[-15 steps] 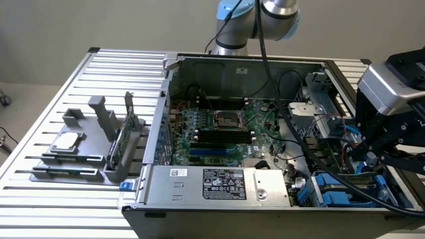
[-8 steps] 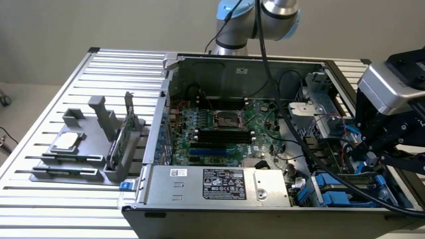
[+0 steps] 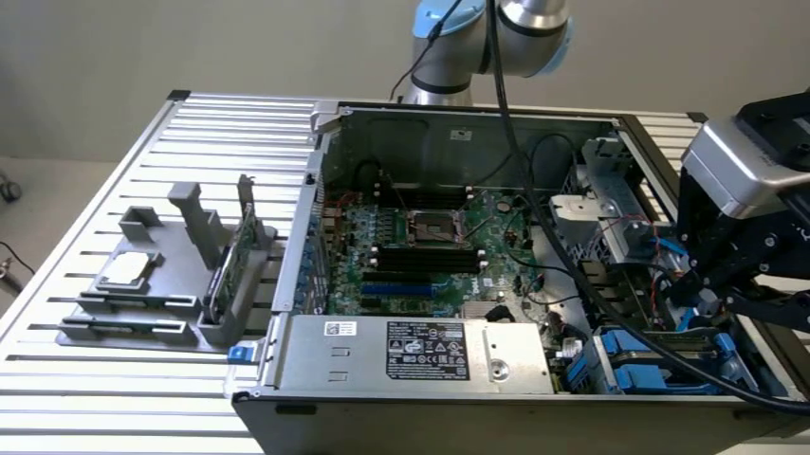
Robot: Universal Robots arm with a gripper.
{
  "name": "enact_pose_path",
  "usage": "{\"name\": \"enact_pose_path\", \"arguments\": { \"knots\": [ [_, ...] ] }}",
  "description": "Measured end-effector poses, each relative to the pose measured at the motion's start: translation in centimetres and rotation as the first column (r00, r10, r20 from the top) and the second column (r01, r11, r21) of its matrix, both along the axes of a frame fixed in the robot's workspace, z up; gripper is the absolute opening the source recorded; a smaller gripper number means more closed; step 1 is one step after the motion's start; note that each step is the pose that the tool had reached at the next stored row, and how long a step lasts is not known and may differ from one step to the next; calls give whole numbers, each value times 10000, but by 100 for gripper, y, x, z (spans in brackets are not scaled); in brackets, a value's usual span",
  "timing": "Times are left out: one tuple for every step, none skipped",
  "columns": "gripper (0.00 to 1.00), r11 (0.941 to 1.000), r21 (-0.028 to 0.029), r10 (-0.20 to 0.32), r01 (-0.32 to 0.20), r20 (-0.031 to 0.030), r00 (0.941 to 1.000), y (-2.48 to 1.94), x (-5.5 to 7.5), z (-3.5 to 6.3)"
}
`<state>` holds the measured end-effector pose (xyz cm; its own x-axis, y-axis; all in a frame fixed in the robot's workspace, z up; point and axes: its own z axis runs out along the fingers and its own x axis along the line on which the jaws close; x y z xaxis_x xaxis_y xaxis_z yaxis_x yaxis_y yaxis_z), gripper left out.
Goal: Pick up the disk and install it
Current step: 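Insert the first disk wire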
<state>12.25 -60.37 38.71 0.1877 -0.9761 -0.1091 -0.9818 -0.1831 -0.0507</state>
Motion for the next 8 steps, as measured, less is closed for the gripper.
{"name": "enact_pose_path", "arguments": {
  "knots": [
    [11,10000,0,0,0,0,10000,0,0,0],
    [11,10000,0,0,0,0,10000,0,0,0],
    [11,10000,0,0,0,0,10000,0,0,1],
    [11,10000,0,-1,1,0,10000,0,0,1],
    [11,10000,0,-1,1,0,10000,0,0,1],
    [11,10000,0,-1,1,0,10000,0,0,2],
    [11,10000,0,-1,1,0,10000,0,0,2],
    [11,10000,0,-1,1,0,10000,0,0,2]
  ]
}}
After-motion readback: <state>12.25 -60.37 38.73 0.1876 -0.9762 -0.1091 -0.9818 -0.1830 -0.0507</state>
